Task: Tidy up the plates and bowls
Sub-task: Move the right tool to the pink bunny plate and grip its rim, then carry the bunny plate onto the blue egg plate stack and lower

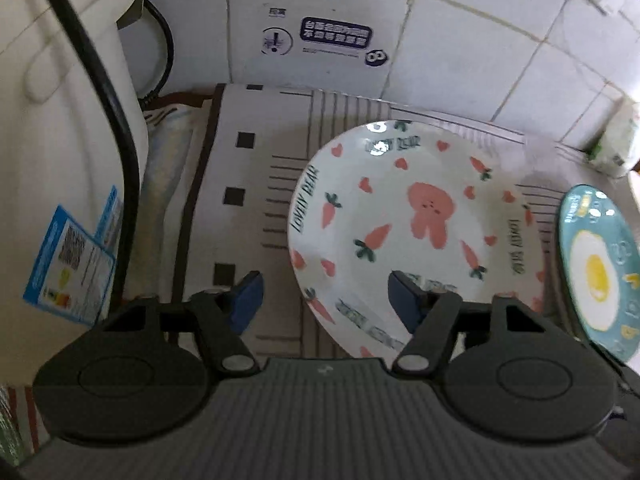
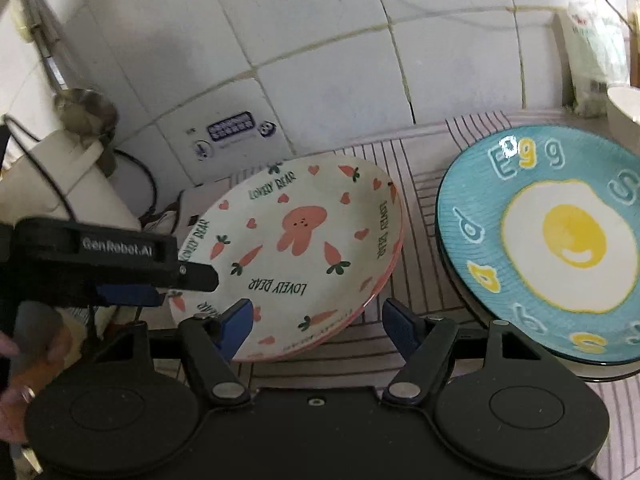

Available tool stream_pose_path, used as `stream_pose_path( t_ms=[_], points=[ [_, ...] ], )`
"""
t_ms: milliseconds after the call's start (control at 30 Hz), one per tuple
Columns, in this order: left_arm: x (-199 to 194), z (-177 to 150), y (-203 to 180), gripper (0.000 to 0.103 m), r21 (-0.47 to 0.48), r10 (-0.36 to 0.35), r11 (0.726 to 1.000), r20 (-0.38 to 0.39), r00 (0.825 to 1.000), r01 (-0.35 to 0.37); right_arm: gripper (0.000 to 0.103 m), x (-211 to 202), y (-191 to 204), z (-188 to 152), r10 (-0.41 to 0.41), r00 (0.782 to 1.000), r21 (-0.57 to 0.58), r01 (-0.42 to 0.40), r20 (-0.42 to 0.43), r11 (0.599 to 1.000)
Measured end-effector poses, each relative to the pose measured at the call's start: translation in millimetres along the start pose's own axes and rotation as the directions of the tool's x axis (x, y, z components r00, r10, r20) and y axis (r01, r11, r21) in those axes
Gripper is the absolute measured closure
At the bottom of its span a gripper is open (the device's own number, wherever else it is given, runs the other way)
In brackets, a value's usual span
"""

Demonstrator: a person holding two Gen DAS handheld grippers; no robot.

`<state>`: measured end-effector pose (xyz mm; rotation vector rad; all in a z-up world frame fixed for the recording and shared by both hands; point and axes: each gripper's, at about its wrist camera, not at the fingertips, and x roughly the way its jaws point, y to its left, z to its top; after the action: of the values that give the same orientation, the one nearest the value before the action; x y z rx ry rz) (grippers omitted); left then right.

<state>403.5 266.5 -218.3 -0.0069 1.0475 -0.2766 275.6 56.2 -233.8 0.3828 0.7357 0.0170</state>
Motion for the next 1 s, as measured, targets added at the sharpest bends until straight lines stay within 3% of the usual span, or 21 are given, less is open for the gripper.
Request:
stream_pose_path(
  t_ms=[67,200,400,467,533,600,667,867,1000],
  points=[
    [7,4,3,0.054,-0.001,0.001,1.000,-0.015,1.000,-0.001,0.030,3,0,2,-0.006,1.000,0.012,0.006,0.001,1.000],
    [17,10,10,0.067,-0.020,0.007,1.000,-0.040,0.999,-0.008,0.031,10,-2,5,-0.019,1.000,0.029,0.019,0.006,0.999],
    [29,21,21,0.074,-0.116,-0.030,0.993,-0.023,0.999,0.027,0.032,22,3,-7,-0.049,0.996,0.024,0.048,0.073,0.999],
    [31,26,19,0.081,-0.115,-0.040,0.993,-0.025,0.999,0.036,0.032,24,4,-11,-0.062,0.993,0.016,0.060,0.098,0.998],
    [33,27,19,0.081,-0.122,-0.044,0.992,-0.028,0.999,0.040,0.032,24,4,-11,-0.065,0.992,0.034,0.062,0.108,0.997],
    [33,27,18,0.081,-0.104,-0.047,0.994,-0.026,0.999,0.044,0.038,25,2,-10,-0.081,0.991,0.059,0.075,0.106,0.995],
    [33,26,19,0.081,-0.103,-0.054,0.993,-0.031,0.998,0.051,0.074,22,-1,-7,-0.160,0.984,0.094,0.152,0.083,0.984],
    [30,32,18,0.082,-0.096,-0.034,0.995,-0.066,0.997,0.028,0.076,15,1,2,-0.138,0.990,0.049,0.137,0.028,0.989],
    [20,33,29,0.082,-0.157,-0.131,0.980,-0.041,0.991,0.123,0.076,8,0,14,-0.120,0.993,0.019,0.120,0.011,0.993]
  ],
)
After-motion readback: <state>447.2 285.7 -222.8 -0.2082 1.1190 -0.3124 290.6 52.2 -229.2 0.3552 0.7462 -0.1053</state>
